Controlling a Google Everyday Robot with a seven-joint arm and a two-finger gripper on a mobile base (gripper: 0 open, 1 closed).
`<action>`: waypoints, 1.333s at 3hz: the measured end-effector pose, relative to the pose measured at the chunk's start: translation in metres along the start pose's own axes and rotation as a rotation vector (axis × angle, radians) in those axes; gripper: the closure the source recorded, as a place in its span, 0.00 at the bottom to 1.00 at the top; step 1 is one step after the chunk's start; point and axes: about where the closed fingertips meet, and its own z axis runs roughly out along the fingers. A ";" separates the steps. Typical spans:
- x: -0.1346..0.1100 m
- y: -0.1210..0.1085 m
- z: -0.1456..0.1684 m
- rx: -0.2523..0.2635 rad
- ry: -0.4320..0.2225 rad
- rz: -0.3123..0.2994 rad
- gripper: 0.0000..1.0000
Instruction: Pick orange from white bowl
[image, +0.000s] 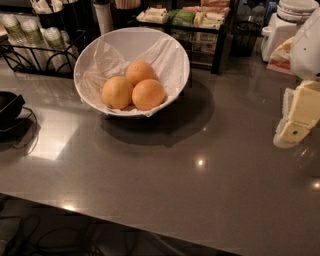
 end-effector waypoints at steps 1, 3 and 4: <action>0.000 0.000 0.000 0.000 -0.001 0.000 0.00; -0.092 -0.027 0.031 -0.004 -0.163 -0.058 0.00; -0.092 -0.027 0.031 -0.004 -0.164 -0.058 0.00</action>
Offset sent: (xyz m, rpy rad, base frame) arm 0.0467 0.0701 -0.0213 0.1317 -0.0111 0.0732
